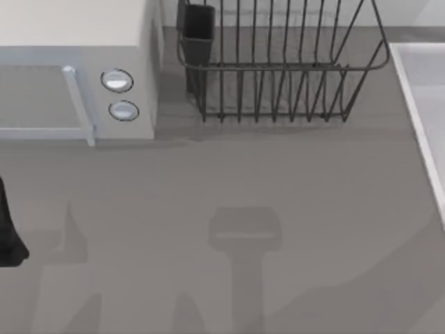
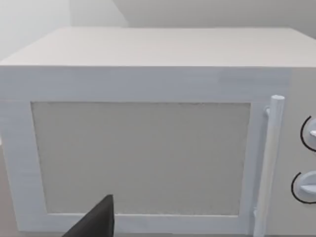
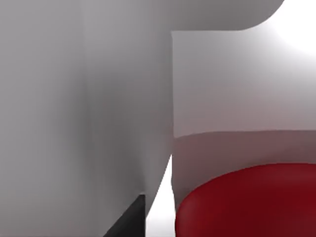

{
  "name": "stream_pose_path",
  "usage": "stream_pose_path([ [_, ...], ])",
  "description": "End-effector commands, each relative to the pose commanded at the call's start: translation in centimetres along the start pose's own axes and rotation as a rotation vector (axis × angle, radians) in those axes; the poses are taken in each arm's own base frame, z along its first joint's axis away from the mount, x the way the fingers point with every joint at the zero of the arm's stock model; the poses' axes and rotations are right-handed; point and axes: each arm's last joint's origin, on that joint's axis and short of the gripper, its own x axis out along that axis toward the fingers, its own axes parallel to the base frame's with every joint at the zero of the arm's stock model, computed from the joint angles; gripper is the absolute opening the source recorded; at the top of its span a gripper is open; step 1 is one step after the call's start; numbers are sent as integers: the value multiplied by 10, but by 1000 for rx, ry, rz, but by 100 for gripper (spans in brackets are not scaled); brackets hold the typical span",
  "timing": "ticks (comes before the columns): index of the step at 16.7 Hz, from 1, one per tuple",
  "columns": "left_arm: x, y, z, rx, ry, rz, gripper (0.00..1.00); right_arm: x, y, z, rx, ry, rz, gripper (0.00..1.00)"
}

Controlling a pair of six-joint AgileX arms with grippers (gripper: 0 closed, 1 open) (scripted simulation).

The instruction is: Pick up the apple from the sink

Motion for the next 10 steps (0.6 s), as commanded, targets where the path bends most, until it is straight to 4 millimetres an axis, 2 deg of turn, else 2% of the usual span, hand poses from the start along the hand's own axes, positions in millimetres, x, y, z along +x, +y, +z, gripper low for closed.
stream_pose_path([
  [1,0,0,0,0,0,0,100,0,0,0,0,0,0,2],
  [2,0,0,0,0,0,0,100,0,0,0,0,0,0,0],
  [9,0,0,0,0,0,0,100,0,0,0,0,0,0,0],
  [10,0,0,0,0,0,0,100,-28,-1,6,9,-49,0,0],
])
